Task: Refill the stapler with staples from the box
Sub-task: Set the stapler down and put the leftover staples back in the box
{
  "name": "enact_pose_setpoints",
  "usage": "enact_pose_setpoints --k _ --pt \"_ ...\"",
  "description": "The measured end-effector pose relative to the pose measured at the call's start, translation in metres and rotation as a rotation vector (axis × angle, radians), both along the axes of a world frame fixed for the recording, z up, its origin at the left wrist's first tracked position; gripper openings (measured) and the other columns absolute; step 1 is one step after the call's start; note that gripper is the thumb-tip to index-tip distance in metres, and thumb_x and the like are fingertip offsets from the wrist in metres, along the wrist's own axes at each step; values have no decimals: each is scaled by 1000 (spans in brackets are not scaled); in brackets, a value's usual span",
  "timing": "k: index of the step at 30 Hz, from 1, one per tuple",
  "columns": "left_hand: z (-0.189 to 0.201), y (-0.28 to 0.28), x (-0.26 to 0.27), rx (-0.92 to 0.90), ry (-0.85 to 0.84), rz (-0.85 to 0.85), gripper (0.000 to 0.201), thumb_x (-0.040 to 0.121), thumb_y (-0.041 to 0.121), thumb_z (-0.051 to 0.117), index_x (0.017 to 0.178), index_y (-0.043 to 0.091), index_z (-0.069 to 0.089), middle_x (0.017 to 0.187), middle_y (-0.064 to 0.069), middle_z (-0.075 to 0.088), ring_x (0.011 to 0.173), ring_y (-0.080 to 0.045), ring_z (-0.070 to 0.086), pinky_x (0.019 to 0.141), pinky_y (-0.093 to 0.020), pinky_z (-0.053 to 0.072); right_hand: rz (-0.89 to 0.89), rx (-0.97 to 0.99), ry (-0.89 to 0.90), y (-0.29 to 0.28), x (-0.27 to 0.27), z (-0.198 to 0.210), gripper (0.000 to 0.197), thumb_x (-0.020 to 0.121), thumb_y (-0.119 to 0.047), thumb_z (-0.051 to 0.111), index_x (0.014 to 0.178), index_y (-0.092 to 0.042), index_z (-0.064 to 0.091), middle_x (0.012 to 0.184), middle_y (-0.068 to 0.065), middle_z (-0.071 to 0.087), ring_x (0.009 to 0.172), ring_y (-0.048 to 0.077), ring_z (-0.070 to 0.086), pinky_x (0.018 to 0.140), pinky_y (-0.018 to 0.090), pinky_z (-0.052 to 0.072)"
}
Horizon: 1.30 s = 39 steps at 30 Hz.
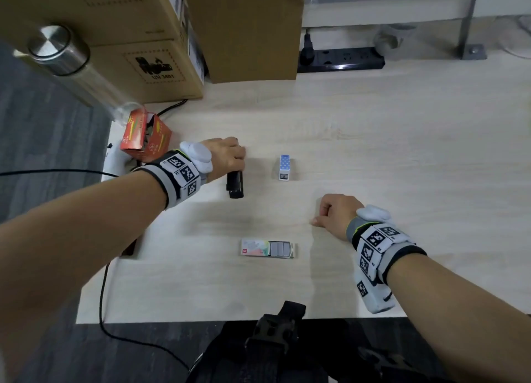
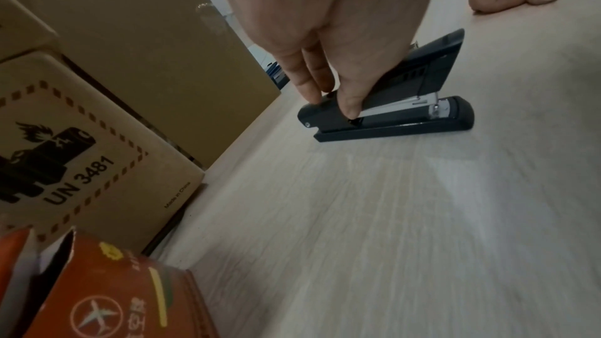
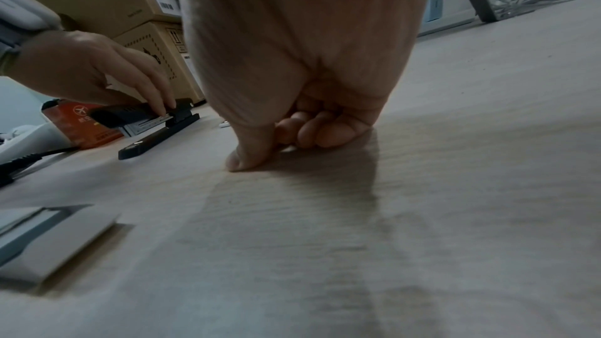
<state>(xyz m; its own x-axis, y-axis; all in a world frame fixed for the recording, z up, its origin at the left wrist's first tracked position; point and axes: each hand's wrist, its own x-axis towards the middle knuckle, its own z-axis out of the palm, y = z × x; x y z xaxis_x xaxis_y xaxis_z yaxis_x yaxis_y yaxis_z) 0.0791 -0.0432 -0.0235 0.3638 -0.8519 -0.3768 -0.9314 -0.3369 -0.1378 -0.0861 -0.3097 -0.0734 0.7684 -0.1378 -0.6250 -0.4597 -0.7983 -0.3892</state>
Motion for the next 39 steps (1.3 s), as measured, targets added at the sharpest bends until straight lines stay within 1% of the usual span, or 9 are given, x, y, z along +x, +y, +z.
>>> enact_pose_setpoints --k 4,10,16,22,25,28,31,35,39 --pt "-6 3 4 -97 -29 -109 26 66 -10 69 85 8 66 92 -11 67 84 -35 61 60 -39 56 4 4 7 1 1 3 28 72 -41 77 75 -19 58 74 -1 64 67 19 61 61 30 48" --pt "-7 4 3 -150 25 -118 26 65 -12 67 84 5 65 91 -15 67 86 -37 61 66 -45 57 2 -6 2 1 0 3 28 71 -41 77 73 -22 57 75 -2 65 70 19 62 66 32 51" --pt "-4 5 -1 -142 39 -74 27 62 -12 72 82 5 67 89 -15 68 84 -37 63 63 -44 57 1 -3 -1 1 0 2 30 70 -44 77 71 -23 56 74 -2 65 70 20 63 67 34 54" --pt "3 2 -6 -192 83 68 37 74 -9 62 106 8 63 111 -15 63 107 -38 55 82 -49 51 4 11 9 1 0 4 29 72 -43 76 72 -23 55 74 -1 65 68 19 63 65 34 53" --pt "14 -13 -7 -329 106 295 53 75 -9 55 121 17 54 122 -10 58 115 -34 48 94 -46 43 7 15 20 0 0 3 30 71 -45 76 72 -23 55 73 -2 65 67 19 62 63 32 51" --pt "18 -42 -18 -371 270 561 54 81 -1 48 129 25 46 130 -5 51 116 -29 45 94 -46 43 -4 16 19 -1 0 2 32 70 -46 76 68 -24 54 68 -4 63 62 17 60 62 32 52" --pt "6 -68 -32 -271 338 511 58 83 5 55 134 28 39 137 -3 44 119 -28 44 95 -45 44 -13 27 10 0 -1 2 30 72 -43 76 68 -24 53 68 -3 62 59 17 57 60 30 49" --pt "-10 -87 -35 -41 265 337 65 85 3 54 139 28 28 151 0 24 135 -25 30 100 -42 40 -4 43 -3 -2 -2 0 30 72 -43 76 68 -24 53 68 -3 61 59 17 56 54 27 44" --pt "-14 -95 -36 -10 257 344 45 92 8 48 133 24 40 147 -1 33 130 -25 35 100 -39 38 -16 61 -34 -2 -5 1 30 71 -42 76 68 -24 52 69 -3 61 63 21 59 61 32 50"
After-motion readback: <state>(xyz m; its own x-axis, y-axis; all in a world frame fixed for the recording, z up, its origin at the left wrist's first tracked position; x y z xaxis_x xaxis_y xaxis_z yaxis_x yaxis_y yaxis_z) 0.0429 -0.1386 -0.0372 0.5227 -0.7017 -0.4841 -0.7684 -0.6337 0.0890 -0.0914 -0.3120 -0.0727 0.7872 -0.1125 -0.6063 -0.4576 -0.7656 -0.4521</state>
